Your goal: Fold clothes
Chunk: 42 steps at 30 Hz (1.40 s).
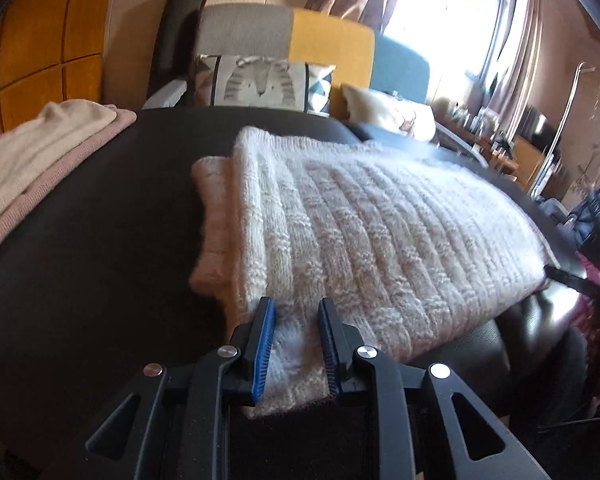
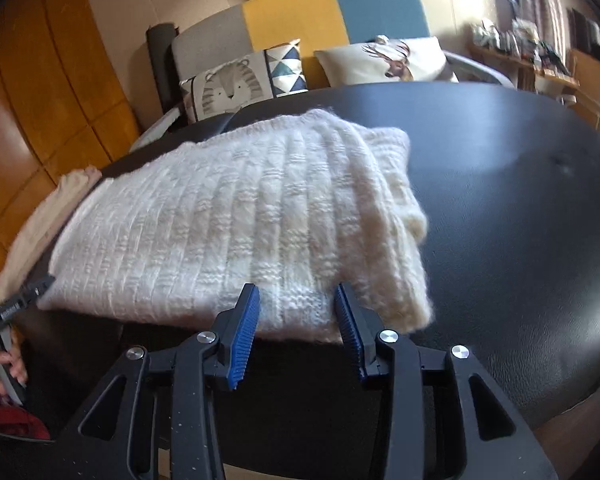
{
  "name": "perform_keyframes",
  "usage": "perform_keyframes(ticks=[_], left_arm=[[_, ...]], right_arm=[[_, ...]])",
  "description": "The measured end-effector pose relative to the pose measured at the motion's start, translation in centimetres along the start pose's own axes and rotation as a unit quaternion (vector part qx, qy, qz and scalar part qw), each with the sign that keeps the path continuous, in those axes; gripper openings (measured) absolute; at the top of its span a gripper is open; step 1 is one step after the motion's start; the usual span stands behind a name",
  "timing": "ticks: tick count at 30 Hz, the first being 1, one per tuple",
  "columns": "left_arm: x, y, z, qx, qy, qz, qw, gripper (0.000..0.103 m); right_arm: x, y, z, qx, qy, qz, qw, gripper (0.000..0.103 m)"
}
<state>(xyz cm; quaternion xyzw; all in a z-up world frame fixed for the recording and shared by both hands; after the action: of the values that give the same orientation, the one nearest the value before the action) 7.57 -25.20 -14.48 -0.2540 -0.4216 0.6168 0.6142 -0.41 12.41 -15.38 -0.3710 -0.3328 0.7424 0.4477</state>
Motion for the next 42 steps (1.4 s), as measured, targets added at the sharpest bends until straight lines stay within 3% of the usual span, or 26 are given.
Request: perform_keyframes(ticks=[7, 10, 13, 18, 20, 22, 25, 29, 38, 42], left_arm=[[0.9, -0.5, -0.1, 0.003, 0.033, 0.015, 0.9993, 0.023], [2.0, -1.6, 2.4, 0.026, 0.047, -0.006, 0.9985, 0.023], [2.6, -1.0, 5.8, 0.033, 0.043, 0.004, 0.9985, 0.023], [1.8, 2.8, 9.2, -0.013, 0.000, 0.019, 0.9997, 0.023], [0.8, 4.0, 9.4, -0.030, -0.027, 0.021, 0.9990, 0.023], [0.2, 4.3, 9.0, -0.031, -0.049, 0.007, 0.9983, 0.023], [0.2, 4.4, 8.4, -0.026, -0.034, 0.010, 0.9990, 0.023], [0.6, 4.6, 7.8, -0.012, -0.006, 0.025, 0.9996, 0.023], [1.2, 3.6, 8.6, -0.012, -0.021, 0.025, 0.9994, 0.023], [1.6, 2.1, 10.4, 0.017, -0.024, 0.002, 0.9995, 0.023]], right_arm=[[0.9, -1.6, 2.0, 0.031, 0.028, 0.028, 0.999, 0.038], [1.2, -2.3, 2.8, 0.045, 0.040, 0.040, 0.997, 0.039], [1.9, -0.8, 4.2, 0.031, 0.043, 0.033, 0.998, 0.039], [3.1, 1.6, 6.5, 0.008, 0.048, 0.021, 0.999, 0.039], [3.6, 2.6, 7.4, -0.001, 0.050, 0.016, 0.999, 0.038], [4.1, 3.5, 8.3, -0.011, 0.052, 0.011, 0.999, 0.029], [4.8, 5.0, 9.6, -0.024, 0.055, 0.005, 0.998, 0.024], [5.2, 4.9, 8.9, 0.004, 0.060, 0.013, 0.998, 0.024], [5.2, 4.3, 10.1, -0.014, 0.082, 0.033, 0.996, 0.027], [3.3, 1.9, 11.3, 0.031, 0.066, 0.037, 0.997, 0.027]])
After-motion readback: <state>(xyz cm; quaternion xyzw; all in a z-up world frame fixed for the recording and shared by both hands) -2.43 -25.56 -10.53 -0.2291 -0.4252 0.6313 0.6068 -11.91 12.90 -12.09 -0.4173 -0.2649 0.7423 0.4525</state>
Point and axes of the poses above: each gripper's, at about its wrist camera, not at the fingertips, and y roughly the way its jaws point, x to its right, z to its top, the point moved 4 cm from there along y, roughly the way its jaws point, and after that the axes turned 14 degrees about -x, right-handed, at the moved point
